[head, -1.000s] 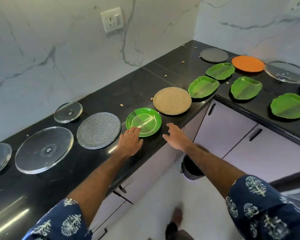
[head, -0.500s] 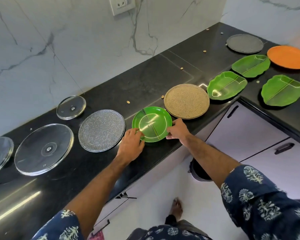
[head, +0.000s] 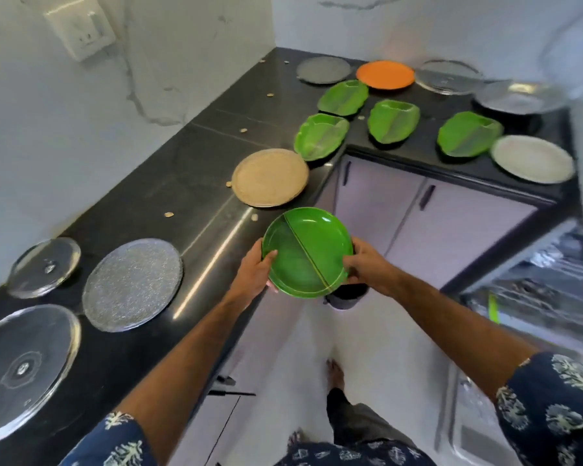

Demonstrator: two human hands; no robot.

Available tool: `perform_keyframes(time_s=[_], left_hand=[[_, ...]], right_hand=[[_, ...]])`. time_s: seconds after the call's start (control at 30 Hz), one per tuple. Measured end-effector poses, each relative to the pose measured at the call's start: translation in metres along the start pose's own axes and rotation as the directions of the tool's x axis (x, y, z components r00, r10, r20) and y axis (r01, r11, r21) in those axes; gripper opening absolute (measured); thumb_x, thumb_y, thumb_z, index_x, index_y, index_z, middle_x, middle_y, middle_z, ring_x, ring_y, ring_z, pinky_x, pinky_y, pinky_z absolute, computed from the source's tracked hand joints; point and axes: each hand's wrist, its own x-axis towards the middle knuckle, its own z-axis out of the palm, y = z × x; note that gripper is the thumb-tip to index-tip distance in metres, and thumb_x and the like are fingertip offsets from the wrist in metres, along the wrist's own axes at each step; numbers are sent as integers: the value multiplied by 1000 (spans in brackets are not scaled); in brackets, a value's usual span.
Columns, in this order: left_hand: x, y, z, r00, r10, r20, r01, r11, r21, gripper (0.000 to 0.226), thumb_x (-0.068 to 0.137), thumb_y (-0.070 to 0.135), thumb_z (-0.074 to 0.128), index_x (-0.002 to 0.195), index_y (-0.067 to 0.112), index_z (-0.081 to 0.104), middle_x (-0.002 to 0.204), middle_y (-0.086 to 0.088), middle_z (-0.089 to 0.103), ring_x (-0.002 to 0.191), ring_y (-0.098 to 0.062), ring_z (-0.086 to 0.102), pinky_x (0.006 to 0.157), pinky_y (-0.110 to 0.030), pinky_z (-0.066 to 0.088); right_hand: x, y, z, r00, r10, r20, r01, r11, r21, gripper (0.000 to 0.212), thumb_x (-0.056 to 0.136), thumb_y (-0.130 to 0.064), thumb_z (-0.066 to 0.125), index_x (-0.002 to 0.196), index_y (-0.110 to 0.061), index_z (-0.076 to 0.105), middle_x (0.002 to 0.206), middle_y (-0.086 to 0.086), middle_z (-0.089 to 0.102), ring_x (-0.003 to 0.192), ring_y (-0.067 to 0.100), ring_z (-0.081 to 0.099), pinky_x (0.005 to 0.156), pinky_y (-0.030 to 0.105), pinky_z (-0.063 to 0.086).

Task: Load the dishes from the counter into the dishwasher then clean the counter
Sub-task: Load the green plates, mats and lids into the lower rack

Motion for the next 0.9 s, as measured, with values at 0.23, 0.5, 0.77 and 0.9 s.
perform_keyframes(time_s=[0.23, 0.5, 0.77, 0.9], left_hand=[[-8, 25, 148, 880, 110, 462, -191, 973, 131, 20, 84, 22, 61, 105, 25, 60, 91, 15, 69, 85, -6, 61, 84, -35, 50], [-30, 45, 341, 647, 30, 762, -371, 885, 281, 16, 96, 13, 61, 109, 22, 62, 97, -3, 68, 84, -14, 69, 61, -33, 57], [-11, 3, 539, 540, -105, 835, -479, 777, 408, 41, 94, 9, 60, 134, 10, 49, 120, -1, 52, 104, -18, 56, 90, -27, 42], [28, -53, 620, 537, -168, 827, -477, 748, 461, 39, 95, 12, 60, 133, 13, 50, 127, -8, 54, 113, -26, 60, 95, -34, 45]], right_hand=[[-126, 56, -117, 957, 133, -258, -90, 981, 171, 29, 82, -1, 65, 110, -7, 67, 100, 12, 75, 93, 35, 70, 85, 52, 55], [-237, 137, -239, 880, 248, -406, -77, 917, 392, 27, 96, -10, 55, 123, -7, 56, 108, 18, 73, 95, 33, 71, 77, 43, 62], [-238, 229, -385, 662, 385, -643, -195, 917, 348, 38, 94, 1, 44, 130, -4, 55, 96, 11, 68, 78, 20, 66, 59, 28, 54], [-198, 274, -461, 570, 332, -751, -283, 938, 200, 32, 86, -8, 50, 115, -12, 63, 109, 17, 68, 95, 30, 64, 85, 41, 54]])
